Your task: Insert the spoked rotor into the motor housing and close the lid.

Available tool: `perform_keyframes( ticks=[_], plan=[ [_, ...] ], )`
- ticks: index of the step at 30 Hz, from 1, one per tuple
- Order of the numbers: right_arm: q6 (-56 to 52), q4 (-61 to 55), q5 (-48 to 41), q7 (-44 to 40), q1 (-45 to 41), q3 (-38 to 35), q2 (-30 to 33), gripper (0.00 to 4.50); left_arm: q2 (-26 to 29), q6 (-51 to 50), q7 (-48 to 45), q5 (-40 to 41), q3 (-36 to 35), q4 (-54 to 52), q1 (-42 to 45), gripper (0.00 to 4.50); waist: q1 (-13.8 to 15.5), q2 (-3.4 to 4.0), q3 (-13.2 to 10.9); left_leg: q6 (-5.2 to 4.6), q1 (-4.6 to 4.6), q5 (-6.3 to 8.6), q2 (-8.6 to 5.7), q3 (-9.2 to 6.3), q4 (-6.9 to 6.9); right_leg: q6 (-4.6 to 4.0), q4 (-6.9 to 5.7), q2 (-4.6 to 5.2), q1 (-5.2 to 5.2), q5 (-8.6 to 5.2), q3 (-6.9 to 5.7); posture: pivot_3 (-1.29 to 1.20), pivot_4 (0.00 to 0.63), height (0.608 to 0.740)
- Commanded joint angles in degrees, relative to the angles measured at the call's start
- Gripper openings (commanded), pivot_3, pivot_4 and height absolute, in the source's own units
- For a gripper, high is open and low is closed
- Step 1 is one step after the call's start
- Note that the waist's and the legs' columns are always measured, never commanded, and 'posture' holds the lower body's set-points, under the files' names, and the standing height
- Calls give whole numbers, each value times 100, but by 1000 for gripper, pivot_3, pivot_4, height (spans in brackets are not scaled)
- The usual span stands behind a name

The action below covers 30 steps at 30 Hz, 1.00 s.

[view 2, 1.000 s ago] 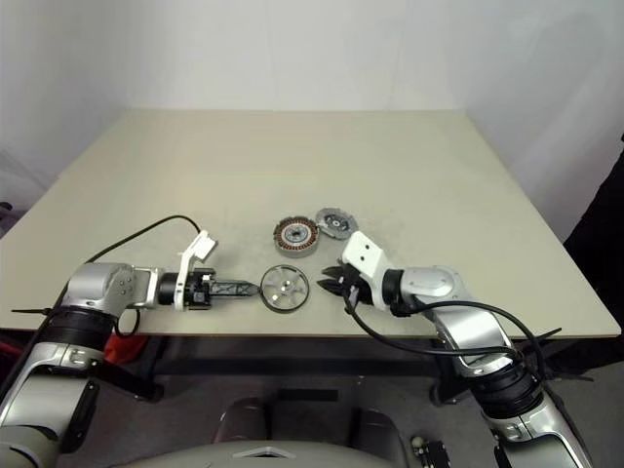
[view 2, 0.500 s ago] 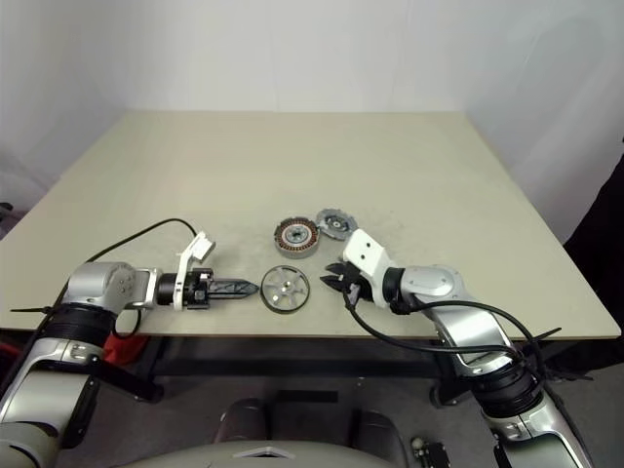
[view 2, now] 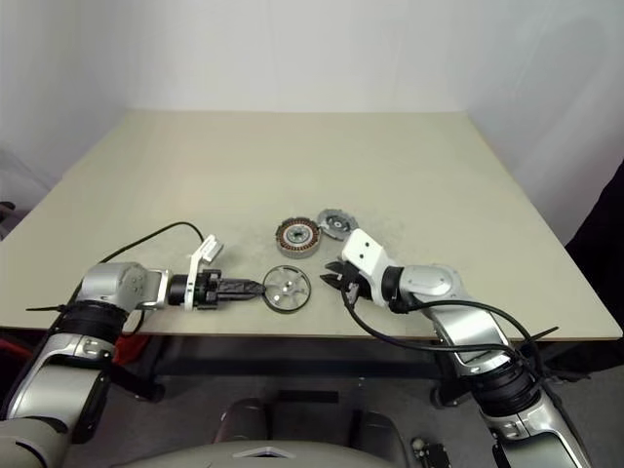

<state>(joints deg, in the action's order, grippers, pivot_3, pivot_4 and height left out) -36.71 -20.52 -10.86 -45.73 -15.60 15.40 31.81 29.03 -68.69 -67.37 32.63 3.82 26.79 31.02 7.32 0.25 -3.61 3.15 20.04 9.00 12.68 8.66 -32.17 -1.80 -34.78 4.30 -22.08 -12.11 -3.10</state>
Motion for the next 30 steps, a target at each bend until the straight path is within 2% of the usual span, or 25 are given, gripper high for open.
perform_keyframes(
  ticks=[1, 15, 17, 20, 30],
  plan=[
    [97, -72, 16, 26, -133, -27, 10, 927, -134, -91, 102, 148, -138, -59, 78, 2775, -1, 0, 0, 0, -1, 0, 0, 0, 0, 0, 0, 0, 0, 0, 0, 0, 0, 740],
    [127, 16, 64, 68, -213, -56, -27, 927, -437, 247, 496, -32, -178, 89, 65, 2775, 9, 8, 5, 0, -8, 0, -4, 0, -2, 3, 5, 4, 12, -2, 0, 0, 0, 740],
    [136, 28, 63, 79, -222, -59, -26, 927, -482, 299, 566, -58, -202, 143, 72, 2399, 13, 8, 5, 0, -9, 0, -8, 0, -2, 3, 7, 7, 13, -2, 0, 0, 0, 740],
    [140, 40, 59, 83, -234, -66, -26, 927, -511, 346, 619, -110, -176, 219, 82, 1526, 12, 7, 5, 0, -9, 0, -10, -1, -3, 4, 12, 8, 14, -2, 0, 0, 0, 740],
    [168, 91, 67, 96, -261, -34, -46, 927, -533, 354, 602, -35, -244, 217, 120, 1526, 16, 8, 5, 0, -7, 0, -13, -4, -2, 6, 15, 9, 17, -3, 0, 0, 0, 740]
  ],
)
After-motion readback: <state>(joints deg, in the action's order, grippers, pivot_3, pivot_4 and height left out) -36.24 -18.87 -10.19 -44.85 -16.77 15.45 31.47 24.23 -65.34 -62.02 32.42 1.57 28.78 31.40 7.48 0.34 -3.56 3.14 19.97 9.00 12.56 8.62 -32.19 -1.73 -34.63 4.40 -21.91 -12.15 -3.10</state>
